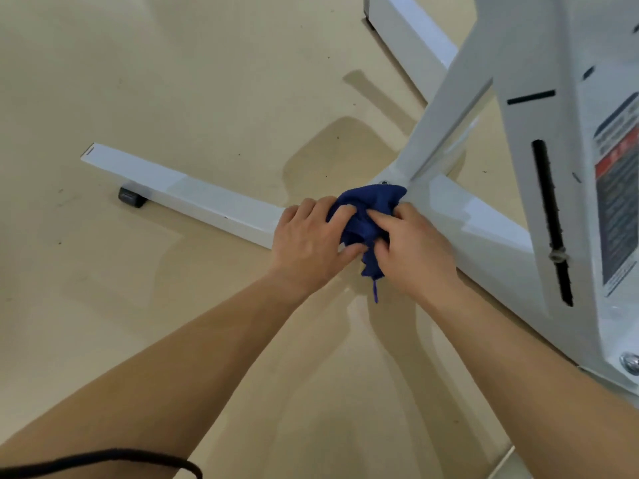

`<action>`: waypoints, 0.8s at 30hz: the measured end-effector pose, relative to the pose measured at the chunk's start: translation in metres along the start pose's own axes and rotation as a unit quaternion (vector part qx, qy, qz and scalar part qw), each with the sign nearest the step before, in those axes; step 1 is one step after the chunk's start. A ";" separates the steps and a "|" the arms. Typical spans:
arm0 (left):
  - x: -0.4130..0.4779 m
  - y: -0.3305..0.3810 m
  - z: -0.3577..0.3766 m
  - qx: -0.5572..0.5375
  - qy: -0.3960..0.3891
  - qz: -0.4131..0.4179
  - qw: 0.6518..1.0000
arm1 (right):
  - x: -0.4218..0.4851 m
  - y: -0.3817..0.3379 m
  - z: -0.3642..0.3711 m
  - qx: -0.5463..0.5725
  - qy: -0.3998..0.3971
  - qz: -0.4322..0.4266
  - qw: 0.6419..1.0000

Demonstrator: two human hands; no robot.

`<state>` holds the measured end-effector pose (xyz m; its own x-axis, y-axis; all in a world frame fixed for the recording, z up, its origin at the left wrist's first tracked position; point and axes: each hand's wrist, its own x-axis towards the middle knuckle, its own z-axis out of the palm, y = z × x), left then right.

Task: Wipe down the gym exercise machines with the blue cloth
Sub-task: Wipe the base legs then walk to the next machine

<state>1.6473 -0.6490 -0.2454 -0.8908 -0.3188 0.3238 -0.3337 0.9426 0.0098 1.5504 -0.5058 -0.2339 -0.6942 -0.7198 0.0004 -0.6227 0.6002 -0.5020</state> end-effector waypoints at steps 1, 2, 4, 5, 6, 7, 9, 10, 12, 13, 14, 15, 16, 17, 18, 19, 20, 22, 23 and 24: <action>0.005 0.001 0.001 0.014 0.007 -0.005 1.000 | 0.000 0.002 -0.002 0.022 0.000 0.005 1.000; 0.011 0.003 0.000 0.020 0.002 -0.014 1.000 | -0.002 0.005 -0.003 0.051 0.000 0.012 0.999; 0.022 0.011 -0.007 -0.019 -0.027 -0.056 0.998 | -0.007 0.008 -0.004 0.102 -0.010 0.025 0.994; 0.026 0.015 -0.012 -0.072 -0.046 -0.095 0.992 | -0.010 0.009 -0.005 0.114 -0.020 0.030 0.993; 0.030 0.021 -0.017 -0.144 -0.064 -0.145 0.977 | -0.012 0.011 -0.005 0.123 -0.027 0.036 0.991; 0.033 0.027 -0.021 -0.222 -0.070 -0.196 0.953 | -0.014 0.013 -0.007 0.132 -0.026 0.043 0.990; 0.039 0.035 -0.029 -0.326 -0.048 -0.261 0.907 | -0.014 0.016 -0.011 0.154 -0.005 0.066 0.986; 0.043 0.036 -0.031 -0.356 -0.034 -0.279 0.891 | -0.014 0.018 -0.014 0.165 0.009 0.081 0.983; 0.055 0.035 -0.033 -0.395 0.006 -0.298 0.869 | -0.013 0.019 -0.020 0.196 0.026 0.101 0.975; 0.061 0.036 -0.034 -0.406 0.023 -0.300 0.863 | -0.012 0.019 -0.023 0.219 0.026 0.100 0.970; 0.066 0.038 -0.035 -0.414 0.030 -0.297 0.860 | -0.012 0.018 -0.025 0.250 0.021 0.095 0.963; 0.070 0.043 -0.037 -0.424 0.022 -0.290 0.858 | -0.010 0.016 -0.028 0.284 0.015 0.089 0.955; 0.071 0.049 -0.036 -0.437 0.001 -0.280 0.855 | -0.009 0.014 -0.029 0.312 0.012 0.087 0.946; 0.070 0.056 -0.037 -0.452 -0.031 -0.273 0.849 | -0.008 0.013 -0.030 0.327 0.015 0.090 0.941; 0.067 0.061 -0.038 -0.470 -0.062 -0.270 0.838 | -0.006 0.012 -0.031 0.331 0.022 0.097 0.938; 0.064 0.063 -0.038 -0.494 -0.085 -0.272 0.821 | -0.005 0.013 -0.032 0.332 0.030 0.105 0.937; 0.061 0.062 -0.037 -0.523 -0.096 -0.278 0.800 | -0.004 0.014 -0.033 0.338 0.037 0.112 0.934; 0.060 0.057 -0.037 -0.562 -0.106 -0.288 0.768 | -0.002 0.015 -0.033 0.351 0.036 0.120 0.928; 0.061 0.057 -0.038 -0.562 -0.105 -0.284 0.770 | -0.001 0.016 -0.032 0.347 0.036 0.122 0.929; 0.062 0.057 -0.038 -0.544 -0.096 -0.278 0.785 | 0.000 0.017 -0.031 0.345 0.034 0.123 0.930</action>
<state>1.5843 -0.6112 -0.1890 -0.7654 -0.6218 -0.1657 -0.3202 0.1446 0.9363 1.5291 -0.4847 -0.2157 -0.8212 -0.5520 -0.1443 -0.0786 0.3599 -0.9297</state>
